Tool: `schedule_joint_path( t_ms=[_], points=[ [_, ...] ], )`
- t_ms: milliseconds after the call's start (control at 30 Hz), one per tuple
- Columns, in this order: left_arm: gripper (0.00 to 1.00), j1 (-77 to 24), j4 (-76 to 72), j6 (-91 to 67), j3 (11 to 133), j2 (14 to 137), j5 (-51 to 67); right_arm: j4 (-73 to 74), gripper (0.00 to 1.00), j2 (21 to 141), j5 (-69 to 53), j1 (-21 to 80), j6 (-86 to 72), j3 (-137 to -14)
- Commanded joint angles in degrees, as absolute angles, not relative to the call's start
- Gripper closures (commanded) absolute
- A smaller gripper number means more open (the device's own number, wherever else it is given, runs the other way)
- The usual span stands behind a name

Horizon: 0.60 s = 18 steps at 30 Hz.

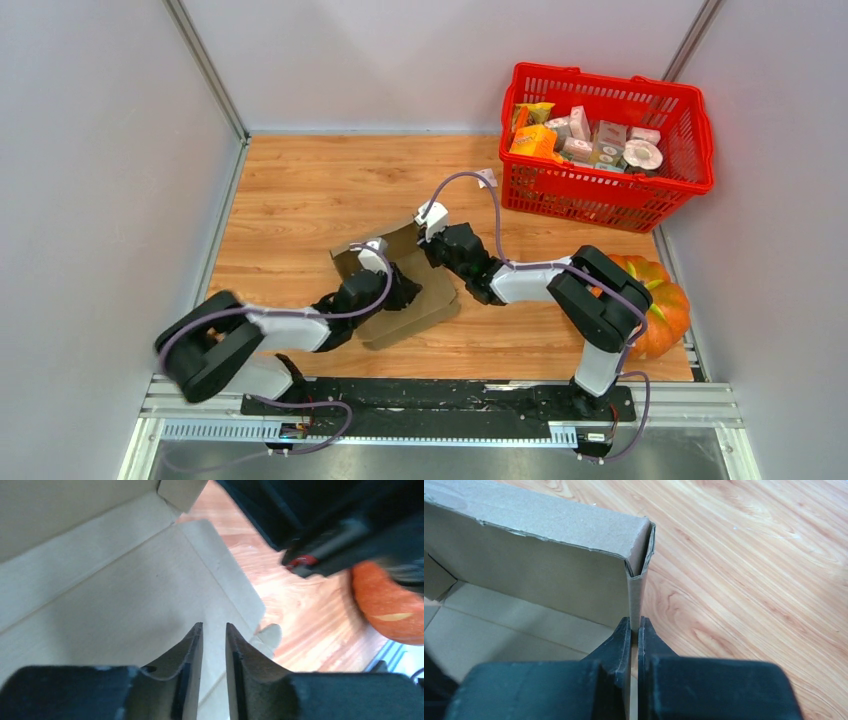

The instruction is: Fold the paper box

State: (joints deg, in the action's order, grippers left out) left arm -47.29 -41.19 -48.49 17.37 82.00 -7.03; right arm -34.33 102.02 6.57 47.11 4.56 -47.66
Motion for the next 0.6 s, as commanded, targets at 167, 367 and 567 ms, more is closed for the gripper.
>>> schedule_joint_path(
  t_ms=[167,367,567],
  points=[
    [0.74,-47.90,23.32,-43.49,24.67,35.63,-32.83,-40.16,1.00,99.93,10.63,46.58,4.93,-44.22],
    [0.67,-47.90,39.64,-49.57,28.39,30.58,-44.47,-39.99,1.00,100.55,10.02,46.23,1.85,-44.29],
    [0.66,-47.81,33.86,-48.09,31.46,43.49,-47.81,-40.17,1.00,100.55,9.49,46.23,0.79,-43.95]
  ],
)
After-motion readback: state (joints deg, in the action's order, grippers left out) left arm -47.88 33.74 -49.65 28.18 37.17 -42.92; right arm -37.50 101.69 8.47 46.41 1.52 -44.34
